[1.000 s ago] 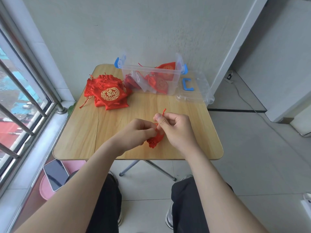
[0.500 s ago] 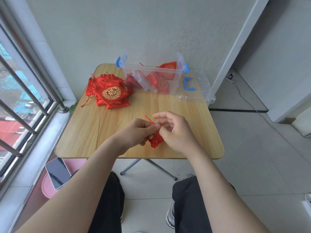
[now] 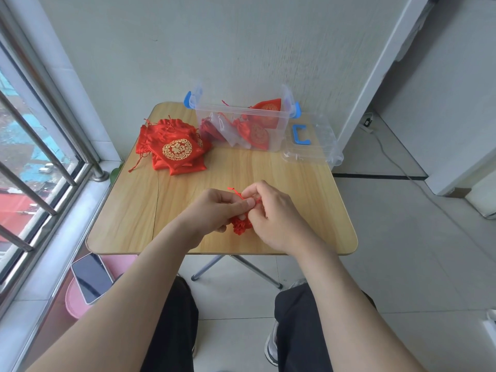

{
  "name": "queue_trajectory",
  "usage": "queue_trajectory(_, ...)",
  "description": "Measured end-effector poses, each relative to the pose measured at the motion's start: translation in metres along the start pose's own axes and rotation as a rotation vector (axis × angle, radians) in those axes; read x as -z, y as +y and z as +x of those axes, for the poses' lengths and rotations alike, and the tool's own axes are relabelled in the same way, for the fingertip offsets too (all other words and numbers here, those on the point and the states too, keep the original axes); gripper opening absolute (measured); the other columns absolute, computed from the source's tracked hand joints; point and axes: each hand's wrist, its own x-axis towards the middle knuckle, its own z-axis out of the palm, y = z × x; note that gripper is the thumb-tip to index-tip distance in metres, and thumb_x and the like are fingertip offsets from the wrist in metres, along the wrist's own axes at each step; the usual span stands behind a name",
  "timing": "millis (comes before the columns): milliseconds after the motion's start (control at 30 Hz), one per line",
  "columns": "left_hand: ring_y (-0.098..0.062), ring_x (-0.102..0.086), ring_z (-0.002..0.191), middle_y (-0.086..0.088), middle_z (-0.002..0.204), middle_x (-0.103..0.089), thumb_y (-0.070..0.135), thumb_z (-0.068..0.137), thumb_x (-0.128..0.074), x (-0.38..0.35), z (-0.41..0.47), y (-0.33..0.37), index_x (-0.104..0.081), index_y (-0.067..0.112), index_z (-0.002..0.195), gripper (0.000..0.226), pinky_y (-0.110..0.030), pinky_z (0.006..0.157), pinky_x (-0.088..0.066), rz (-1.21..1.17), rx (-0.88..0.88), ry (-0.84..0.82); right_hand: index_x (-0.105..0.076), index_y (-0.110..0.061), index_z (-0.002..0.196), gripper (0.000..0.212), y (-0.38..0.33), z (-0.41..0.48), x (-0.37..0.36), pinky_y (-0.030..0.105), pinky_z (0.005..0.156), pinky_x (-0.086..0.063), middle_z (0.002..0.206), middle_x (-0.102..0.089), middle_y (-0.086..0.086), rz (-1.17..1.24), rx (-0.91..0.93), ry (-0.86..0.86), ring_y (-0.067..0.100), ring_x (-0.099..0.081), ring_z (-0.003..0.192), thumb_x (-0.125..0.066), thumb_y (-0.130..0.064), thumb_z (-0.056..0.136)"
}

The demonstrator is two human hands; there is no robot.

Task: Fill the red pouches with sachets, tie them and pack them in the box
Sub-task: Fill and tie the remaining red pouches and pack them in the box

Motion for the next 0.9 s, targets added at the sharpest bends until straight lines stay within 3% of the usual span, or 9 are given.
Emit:
queue_trajectory(100,-0.012,-0.048,0.063,0.001,0.071,-0.064,0.044,0.094,-0.079,0.0024,0.0006,-0.0003,-0.080,0.005,0.093,0.039,-0.027,0.064,-0.041,-0.034,0.015,-0.011,-0.062,-0.027,0.111,0.015,0.0018,-0.0016,-0.0030,0.022,0.081,-0.049,0.106,-0.059,-0.016,-0.043,0.046,0.027,0.008,-0.058,0.098,-0.062,-0.018,0.098)
queue_trajectory(300,-0.013,-0.049,0.069,0.000,0.081,-0.067,0.043,0.093,-0.079,0.0066,0.0009,0.0009,-0.080,0.019,0.080,0.029,-0.032,0.069,-0.044,-0.085,0.078,0.009,-0.071,-0.023,0.126,0.026,0.0040,0.0001,-0.0029,0.029,0.093,-0.056,0.109,-0.056,-0.010,-0.114,0.093,0.087,0.010,-0.058,0.103,-0.070,-0.014,0.102)
queue_trajectory(400,-0.013,-0.050,0.069,-0.002,0.082,-0.067,0.040,0.094,-0.079,0.0062,0.0000,0.0014,-0.079,0.017,0.078,0.028,-0.031,0.067,-0.044,-0.100,0.097,-0.025,-0.073,-0.021,0.122,0.022,0.0035,-0.0011,-0.0033,0.033,0.090,-0.057,0.106,-0.056,-0.009,-0.131,0.108,0.090,0.011,-0.058,0.100,-0.068,-0.013,0.102)
queue_trajectory(567,-0.011,-0.050,0.068,0.000,0.079,-0.066,0.046,0.089,-0.083,0.0047,0.0012,-0.0011,-0.082,0.008,0.099,0.039,-0.031,0.070,-0.043,-0.048,0.075,-0.001,-0.073,-0.026,0.110,0.011,0.0063,-0.0029,-0.0042,0.036,0.074,-0.059,0.097,-0.061,-0.012,-0.142,0.131,0.104,0.008,-0.061,0.084,-0.072,-0.023,0.100)
queue_trajectory(700,-0.012,-0.047,0.068,0.000,0.079,-0.066,0.050,0.089,-0.080,0.0070,-0.0011,0.0008,-0.084,0.016,0.092,0.035,-0.030,0.068,-0.043,-0.006,0.034,-0.023,-0.075,-0.024,0.108,0.010,0.0078,-0.0010,-0.0028,0.037,0.073,-0.061,0.100,-0.062,-0.008,-0.130,0.138,0.140,0.011,-0.065,0.083,-0.074,-0.020,0.099)
queue_trajectory(800,-0.014,-0.044,0.068,-0.002,0.073,-0.057,0.039,0.097,-0.075,0.0066,-0.0012,0.0019,-0.082,0.009,0.090,0.031,-0.032,0.070,-0.043,0.030,0.011,-0.043,-0.080,-0.018,0.111,0.016,0.0086,0.0008,-0.0028,0.038,0.075,-0.060,0.098,-0.062,-0.003,-0.176,0.138,0.160,0.015,-0.065,0.083,-0.072,-0.011,0.099)
queue_trajectory(900,-0.017,-0.044,0.073,-0.006,0.077,-0.054,0.023,0.092,-0.072,0.0063,0.0001,0.0011,-0.077,0.000,0.091,0.024,-0.036,0.076,-0.045,0.007,0.024,-0.054,-0.083,-0.016,0.115,0.018,0.0078,0.0012,-0.0007,0.036,0.077,-0.059,0.096,-0.060,-0.002,-0.263,0.124,0.142,0.016,-0.063,0.085,-0.071,-0.014,0.102)
